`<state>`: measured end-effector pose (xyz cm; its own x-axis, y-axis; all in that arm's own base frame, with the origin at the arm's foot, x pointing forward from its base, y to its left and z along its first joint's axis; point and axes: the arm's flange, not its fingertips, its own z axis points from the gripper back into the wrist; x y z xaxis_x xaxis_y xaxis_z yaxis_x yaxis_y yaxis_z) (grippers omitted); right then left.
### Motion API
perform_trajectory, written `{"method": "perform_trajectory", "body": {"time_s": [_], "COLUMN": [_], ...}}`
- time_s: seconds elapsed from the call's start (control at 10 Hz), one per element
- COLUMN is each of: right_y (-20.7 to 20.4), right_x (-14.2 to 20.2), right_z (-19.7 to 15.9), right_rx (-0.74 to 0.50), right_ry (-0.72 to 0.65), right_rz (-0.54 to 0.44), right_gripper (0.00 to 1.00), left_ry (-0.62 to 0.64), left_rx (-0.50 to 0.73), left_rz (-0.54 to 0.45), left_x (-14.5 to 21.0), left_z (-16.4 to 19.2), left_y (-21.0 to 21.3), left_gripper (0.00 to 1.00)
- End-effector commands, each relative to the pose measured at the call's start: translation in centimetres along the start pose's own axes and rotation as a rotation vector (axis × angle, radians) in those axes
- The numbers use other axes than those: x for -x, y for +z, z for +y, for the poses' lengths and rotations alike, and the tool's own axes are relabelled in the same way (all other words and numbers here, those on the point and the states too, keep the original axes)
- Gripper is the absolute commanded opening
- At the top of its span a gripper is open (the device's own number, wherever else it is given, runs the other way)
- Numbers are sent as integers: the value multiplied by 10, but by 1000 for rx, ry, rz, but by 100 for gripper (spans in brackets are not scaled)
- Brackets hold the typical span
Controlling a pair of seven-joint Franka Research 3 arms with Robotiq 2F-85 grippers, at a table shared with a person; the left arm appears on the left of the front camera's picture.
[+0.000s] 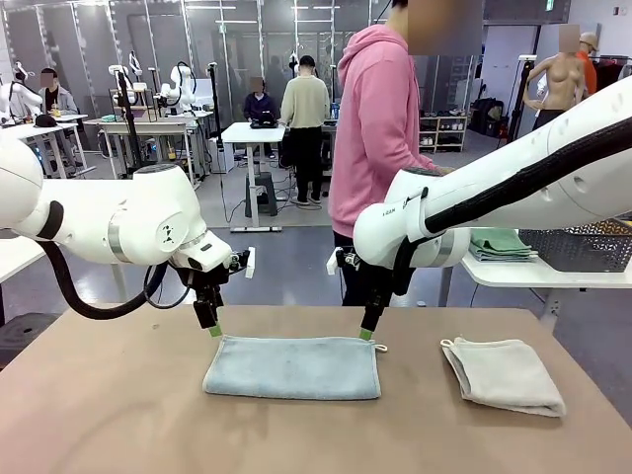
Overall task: Fold the towels and place them in the basket.
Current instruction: When a person lays out a Towel with hook on the table, fold it in half twice.
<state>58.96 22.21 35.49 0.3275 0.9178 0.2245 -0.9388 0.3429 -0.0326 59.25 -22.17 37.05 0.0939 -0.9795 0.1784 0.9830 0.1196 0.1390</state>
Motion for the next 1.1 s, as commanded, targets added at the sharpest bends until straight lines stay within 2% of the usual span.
{"method": "perform_trajectory", "body": {"time_s": [0.0,0.1,0.2,0.3,0.5,0.7,0.8,1.0], "right_y": [0,3,10,16,27,31,25,19], "right_x": [0,2,6,8,15,27,36,47], "right_z": [0,13,26,40,59,71,71,73], "right_rx": [0,74,158,181,221,229,197,140], "right_ry": [0,-165,-435,-498,-604,-690,-755,-774], "right_rz": [0,37,22,-23,-38,-51,-44,-96], "right_gripper": [98,100,100,100,100,100,100,100], "left_ry": [110,199,332,407,438,527,583,575], "left_rx": [-109,-108,-65,-97,-155,-206,-242,-262], "left_rz": [-11,-32,-6,-42,-54,-13,7,-62], "left_x": [-6,-6,-2,0,3,23,32,43], "left_z": [-3,-18,-40,-61,-108,-151,-173,-208], "left_y": [32,60,89,119,180,230,245,265], "left_gripper": [100,100,100,100,100,100,100,100]}}
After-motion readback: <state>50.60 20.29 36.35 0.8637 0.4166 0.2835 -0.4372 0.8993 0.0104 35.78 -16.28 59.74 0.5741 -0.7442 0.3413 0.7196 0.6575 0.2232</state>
